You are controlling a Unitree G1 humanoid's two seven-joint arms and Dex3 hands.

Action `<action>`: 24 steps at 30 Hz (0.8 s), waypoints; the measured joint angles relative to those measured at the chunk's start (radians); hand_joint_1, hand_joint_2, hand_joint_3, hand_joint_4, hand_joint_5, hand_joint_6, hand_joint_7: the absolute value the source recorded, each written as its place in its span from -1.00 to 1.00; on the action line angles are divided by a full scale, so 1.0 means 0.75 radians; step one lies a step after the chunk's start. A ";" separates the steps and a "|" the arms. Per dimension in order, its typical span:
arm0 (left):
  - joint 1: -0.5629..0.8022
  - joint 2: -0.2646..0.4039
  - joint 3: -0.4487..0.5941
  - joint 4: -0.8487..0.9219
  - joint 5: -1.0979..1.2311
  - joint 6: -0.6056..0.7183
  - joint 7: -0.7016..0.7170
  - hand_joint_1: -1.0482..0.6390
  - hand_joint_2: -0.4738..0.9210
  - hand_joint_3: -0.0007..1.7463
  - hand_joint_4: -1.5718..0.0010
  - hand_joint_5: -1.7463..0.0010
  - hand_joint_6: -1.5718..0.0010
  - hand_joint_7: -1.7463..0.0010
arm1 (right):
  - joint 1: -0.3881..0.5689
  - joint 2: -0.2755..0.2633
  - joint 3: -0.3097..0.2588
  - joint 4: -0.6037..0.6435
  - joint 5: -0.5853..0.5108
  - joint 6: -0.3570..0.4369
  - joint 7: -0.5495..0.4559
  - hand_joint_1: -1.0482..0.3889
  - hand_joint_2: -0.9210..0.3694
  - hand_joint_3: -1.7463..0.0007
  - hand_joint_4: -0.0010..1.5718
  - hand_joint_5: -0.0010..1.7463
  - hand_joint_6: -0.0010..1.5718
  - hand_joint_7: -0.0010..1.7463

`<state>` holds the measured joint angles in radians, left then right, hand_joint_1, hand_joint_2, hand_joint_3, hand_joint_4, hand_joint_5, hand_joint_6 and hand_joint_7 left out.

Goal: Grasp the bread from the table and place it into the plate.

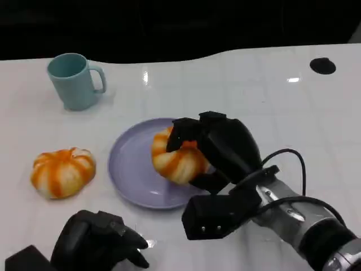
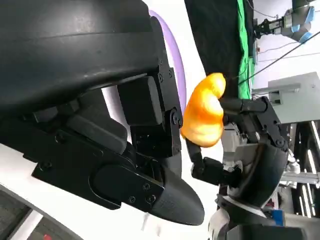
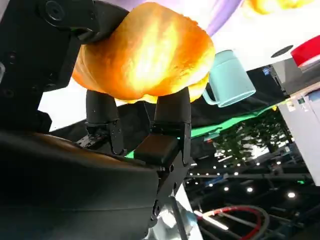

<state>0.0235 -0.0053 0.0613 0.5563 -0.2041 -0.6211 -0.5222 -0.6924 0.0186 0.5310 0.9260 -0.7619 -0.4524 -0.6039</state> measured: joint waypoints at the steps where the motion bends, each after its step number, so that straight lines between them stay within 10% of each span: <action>1: 0.000 0.000 0.000 0.000 0.000 0.000 0.000 -1.00 0.96 -1.00 -0.90 0.35 -1.00 0.73 | -0.004 0.008 -0.001 0.001 0.010 0.009 0.017 0.29 -0.31 0.02 0.07 0.62 0.20 -0.30; 6: 0.000 -0.001 0.000 0.000 0.000 0.000 0.000 -1.00 0.97 -1.00 -0.90 0.35 -1.00 0.73 | -0.015 0.014 -0.003 -0.002 0.019 0.029 0.096 0.19 -0.42 0.27 -0.29 -0.41 -0.04 -0.91; 9: 0.000 -0.001 0.000 0.000 0.000 0.000 0.000 -1.00 0.97 -1.00 -0.90 0.35 -1.00 0.73 | -0.015 0.008 -0.003 -0.014 0.032 0.029 0.180 0.15 -0.38 0.26 -0.56 -0.66 -0.30 -0.99; 15: 0.000 -0.001 0.000 0.000 0.000 0.000 0.000 -1.00 0.96 -1.00 -0.89 0.35 -1.00 0.74 | 0.013 -0.007 -0.015 -0.096 0.074 0.029 0.296 0.05 -0.54 0.47 -0.96 -0.46 -0.53 -1.00; 24: -0.001 -0.001 0.000 0.000 0.001 0.000 0.000 -1.00 0.96 -1.00 -0.89 0.34 -1.00 0.73 | 0.125 -0.056 -0.043 -0.276 0.150 0.033 0.444 0.01 -0.82 0.80 -1.00 -0.41 -0.53 -0.99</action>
<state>0.0226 -0.0061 0.0611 0.5566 -0.2035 -0.6211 -0.5222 -0.5990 -0.0234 0.4989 0.7192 -0.6490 -0.4280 -0.2709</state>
